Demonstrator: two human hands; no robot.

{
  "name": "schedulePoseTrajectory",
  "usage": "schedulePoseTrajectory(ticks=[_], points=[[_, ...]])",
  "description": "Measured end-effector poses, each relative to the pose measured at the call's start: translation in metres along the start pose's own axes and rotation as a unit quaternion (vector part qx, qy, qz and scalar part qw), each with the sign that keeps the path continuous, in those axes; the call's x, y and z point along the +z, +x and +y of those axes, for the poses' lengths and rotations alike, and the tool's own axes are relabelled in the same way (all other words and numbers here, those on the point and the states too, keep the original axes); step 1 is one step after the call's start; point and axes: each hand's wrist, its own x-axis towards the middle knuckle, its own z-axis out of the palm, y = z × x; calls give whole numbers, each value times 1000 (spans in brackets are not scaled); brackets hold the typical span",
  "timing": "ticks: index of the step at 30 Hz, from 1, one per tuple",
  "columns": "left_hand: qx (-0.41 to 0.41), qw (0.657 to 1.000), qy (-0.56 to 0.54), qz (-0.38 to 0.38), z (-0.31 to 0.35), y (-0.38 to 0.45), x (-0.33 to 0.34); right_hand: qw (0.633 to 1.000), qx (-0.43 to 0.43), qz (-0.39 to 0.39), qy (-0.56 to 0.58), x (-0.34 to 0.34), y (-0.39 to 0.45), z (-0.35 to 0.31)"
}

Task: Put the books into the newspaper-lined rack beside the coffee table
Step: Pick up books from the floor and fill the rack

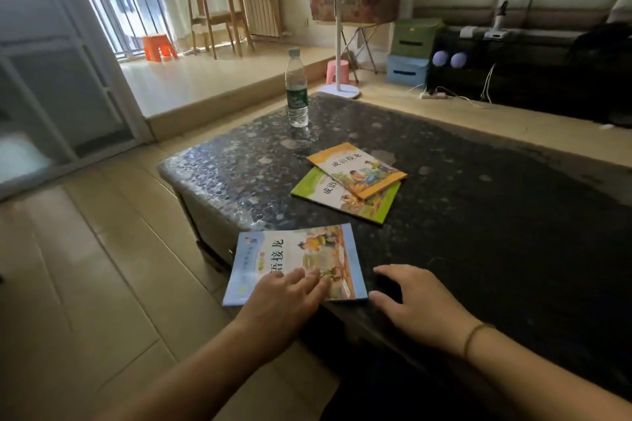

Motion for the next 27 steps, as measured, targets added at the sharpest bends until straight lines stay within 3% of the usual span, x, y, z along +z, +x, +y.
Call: schedulePoseTrajectory(ticks=[3, 5, 8, 9, 11, 15, 18, 20, 21, 23, 25, 27], points=[[13, 988, -45, 148, 12, -9, -14, 995, 56, 33, 71, -7, -4, -1], [18, 968, -86, 236, 26, -13, -26, 960, 150, 19, 235, -17, -10, -1], [91, 938, -135, 305, 54, -13, -44, 786, 297, -65, 539, -38, -24, 5], [113, 930, -145, 317, 63, -11, -47, 759, 300, -68, 574, -43, -32, 10], [128, 918, -165, 336, 75, -1, -50, 762, 290, -40, 578, -51, -47, 25], [107, 891, -246, 367, 99, 20, -48, 752, 239, 91, 608, -74, -82, 60], [-11, 877, -356, 323, 132, 34, -47, 740, 164, 182, 626, -89, -111, 76], [-140, 813, -504, 256, 156, 54, -63, 729, 117, 226, 636, -99, -131, 82], [-182, 754, -594, 213, 168, 67, -74, 722, 108, 242, 639, -101, -140, 84], [-189, 621, -750, 127, 190, 94, -88, 724, 99, 266, 629, -105, -161, 90], [-176, 571, -793, 120, 201, 121, -91, 740, 99, 279, 604, -109, -181, 97], [-149, 573, -793, 144, 210, 140, -97, 785, 117, 286, 537, -117, -202, 108]])
